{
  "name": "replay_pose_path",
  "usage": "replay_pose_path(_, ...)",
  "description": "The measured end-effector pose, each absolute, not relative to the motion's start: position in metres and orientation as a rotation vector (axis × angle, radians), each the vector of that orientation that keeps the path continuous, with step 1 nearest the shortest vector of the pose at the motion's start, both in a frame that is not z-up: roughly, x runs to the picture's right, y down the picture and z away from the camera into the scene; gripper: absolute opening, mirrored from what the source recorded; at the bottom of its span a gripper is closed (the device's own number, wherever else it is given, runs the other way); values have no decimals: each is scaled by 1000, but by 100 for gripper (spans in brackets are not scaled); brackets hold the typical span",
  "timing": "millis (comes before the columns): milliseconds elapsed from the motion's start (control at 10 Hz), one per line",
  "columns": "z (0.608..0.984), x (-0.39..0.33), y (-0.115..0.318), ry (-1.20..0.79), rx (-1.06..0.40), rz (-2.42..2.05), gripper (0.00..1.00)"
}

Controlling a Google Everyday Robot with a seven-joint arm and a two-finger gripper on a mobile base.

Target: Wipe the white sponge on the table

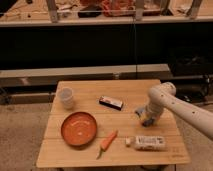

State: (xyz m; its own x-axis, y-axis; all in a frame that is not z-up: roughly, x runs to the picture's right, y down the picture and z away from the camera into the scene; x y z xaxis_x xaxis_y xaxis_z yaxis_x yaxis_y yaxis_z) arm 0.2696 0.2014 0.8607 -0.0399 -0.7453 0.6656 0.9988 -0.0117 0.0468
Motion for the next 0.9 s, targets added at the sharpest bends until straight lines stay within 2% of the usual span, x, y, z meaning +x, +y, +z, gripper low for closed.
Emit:
replay_pose_path(300,856,293,199,-601,-544,-1436,23)
replay_pose_path(500,850,312,197,-593,-540,-1372,23)
replay_pose_path(700,846,319,197,-594,-544,-1342,30)
replay_pose_path(900,847,327,196,-591,-559,-1308,32)
